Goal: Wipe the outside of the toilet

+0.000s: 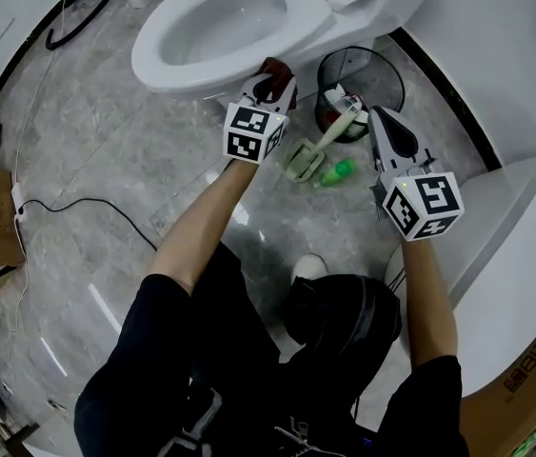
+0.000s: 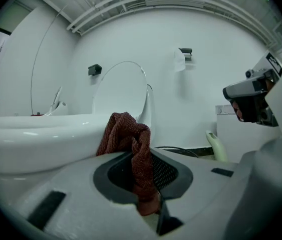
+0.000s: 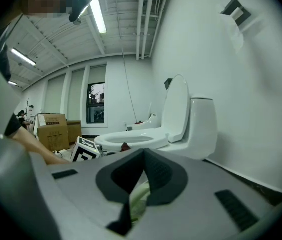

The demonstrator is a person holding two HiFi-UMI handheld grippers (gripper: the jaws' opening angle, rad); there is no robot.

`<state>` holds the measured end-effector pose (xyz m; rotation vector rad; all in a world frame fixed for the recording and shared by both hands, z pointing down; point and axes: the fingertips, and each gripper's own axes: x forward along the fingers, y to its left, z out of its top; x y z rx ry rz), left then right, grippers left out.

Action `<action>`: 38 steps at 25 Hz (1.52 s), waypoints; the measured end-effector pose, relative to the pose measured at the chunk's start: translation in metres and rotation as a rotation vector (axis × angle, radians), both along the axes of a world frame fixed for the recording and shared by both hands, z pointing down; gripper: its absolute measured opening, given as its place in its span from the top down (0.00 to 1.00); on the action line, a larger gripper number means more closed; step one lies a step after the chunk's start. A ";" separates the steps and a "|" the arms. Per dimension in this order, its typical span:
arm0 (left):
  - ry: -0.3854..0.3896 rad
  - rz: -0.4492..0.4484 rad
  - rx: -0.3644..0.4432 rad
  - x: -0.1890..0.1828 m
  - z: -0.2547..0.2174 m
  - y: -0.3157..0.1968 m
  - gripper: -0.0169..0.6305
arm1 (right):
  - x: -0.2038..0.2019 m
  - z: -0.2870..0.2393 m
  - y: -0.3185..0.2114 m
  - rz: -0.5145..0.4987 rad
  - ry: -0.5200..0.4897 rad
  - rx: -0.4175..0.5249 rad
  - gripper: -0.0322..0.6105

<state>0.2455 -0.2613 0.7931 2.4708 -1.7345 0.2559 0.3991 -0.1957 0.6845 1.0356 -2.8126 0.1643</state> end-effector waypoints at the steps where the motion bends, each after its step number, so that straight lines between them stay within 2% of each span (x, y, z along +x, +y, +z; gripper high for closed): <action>1: 0.002 0.004 -0.003 0.004 0.001 -0.006 0.88 | 0.002 0.000 0.000 0.004 0.001 0.000 0.95; 6: 0.070 0.027 -0.055 0.025 0.003 -0.029 0.88 | 0.010 0.002 0.001 0.018 0.013 -0.001 0.95; 8: 0.066 0.050 -0.084 0.031 0.003 -0.035 0.88 | 0.011 0.000 0.002 0.020 0.016 0.002 0.95; 11: 0.040 0.069 -0.086 0.035 0.001 -0.033 0.88 | 0.009 -0.002 0.004 0.018 0.013 0.005 0.95; 17: 0.072 0.119 -0.066 0.040 -0.004 0.010 0.88 | -0.002 -0.005 0.013 -0.008 0.011 0.009 0.95; 23: -0.011 0.153 -0.044 0.024 -0.003 0.062 0.88 | -0.031 -0.002 0.023 -0.070 0.010 0.014 0.95; 29: -0.019 0.070 -0.049 -0.033 0.001 0.107 0.88 | -0.062 0.006 0.032 -0.134 0.004 0.006 0.95; 34: -0.023 -0.073 -0.072 -0.114 0.009 0.142 0.88 | -0.082 0.013 0.037 -0.180 0.012 -0.001 0.95; 38: -0.002 -0.225 -0.097 -0.188 0.015 0.159 0.88 | -0.094 0.017 0.041 -0.202 0.016 -0.004 0.95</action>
